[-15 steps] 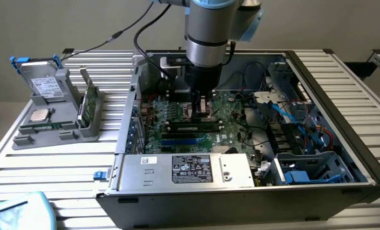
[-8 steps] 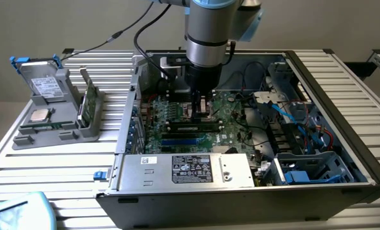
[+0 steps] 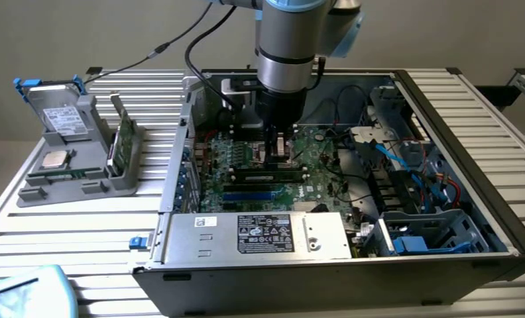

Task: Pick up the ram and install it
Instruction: 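Press down the ram until it locks into place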

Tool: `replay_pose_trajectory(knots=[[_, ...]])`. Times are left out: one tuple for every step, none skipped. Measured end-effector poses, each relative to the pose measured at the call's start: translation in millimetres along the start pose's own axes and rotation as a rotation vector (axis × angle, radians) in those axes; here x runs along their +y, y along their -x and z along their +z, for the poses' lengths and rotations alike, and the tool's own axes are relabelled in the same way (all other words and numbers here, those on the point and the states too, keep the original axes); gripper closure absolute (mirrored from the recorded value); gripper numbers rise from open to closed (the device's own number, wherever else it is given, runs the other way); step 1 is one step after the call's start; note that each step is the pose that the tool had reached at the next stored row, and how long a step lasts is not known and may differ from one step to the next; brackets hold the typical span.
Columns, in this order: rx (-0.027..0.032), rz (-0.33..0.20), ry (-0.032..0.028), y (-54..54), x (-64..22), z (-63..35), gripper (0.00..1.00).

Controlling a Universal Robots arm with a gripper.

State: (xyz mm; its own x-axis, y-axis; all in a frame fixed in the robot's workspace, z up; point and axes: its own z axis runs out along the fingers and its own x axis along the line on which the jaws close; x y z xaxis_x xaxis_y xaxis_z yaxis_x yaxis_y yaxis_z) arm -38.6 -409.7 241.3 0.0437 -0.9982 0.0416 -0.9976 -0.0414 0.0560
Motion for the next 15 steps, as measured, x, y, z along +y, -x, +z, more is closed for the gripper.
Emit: replay_pose_trajectory(knots=[[-0.0002,0.001,0.0,-1.3,0.1,0.1,0.89],[-0.0005,0.003,0.0,-2.4,0.1,0.3,0.89],[-0.0007,0.007,0.0003,-3.3,0.2,0.3,0.89],[-0.001,0.012,0.0004,-3.9,0.2,0.3,0.89],[-0.0014,0.018,0.0007,-4.3,0.2,0.3,0.89],[-0.002,0.027,0.001,-4.4,0.3,0.3,0.89],[-0.0027,0.039,0.0015,-4.4,0.3,0.2,0.89],[-0.0035,0.053,0.0021,-4.4,0.2,0.1,0.89],[-0.0043,0.067,0.0026,-4.5,0.2,0.0,0.89],[-0.0051,0.082,0.0033,-4.5,0.3,-0.2,0.89],[-0.0059,0.097,0.0039,-4.5,0.3,-0.3,0.89],[-0.0068,0.112,0.0045,-4.5,0.3,-0.4,0.89],[-0.0074,0.125,0.0051,-4.5,0.3,-0.5,0.89],[-0.0083,0.14,0.0057,-4.5,0.3,-0.6,0.89],[-0.0091,0.155,0.0063,-4.5,0.3,-0.7,0.89]])
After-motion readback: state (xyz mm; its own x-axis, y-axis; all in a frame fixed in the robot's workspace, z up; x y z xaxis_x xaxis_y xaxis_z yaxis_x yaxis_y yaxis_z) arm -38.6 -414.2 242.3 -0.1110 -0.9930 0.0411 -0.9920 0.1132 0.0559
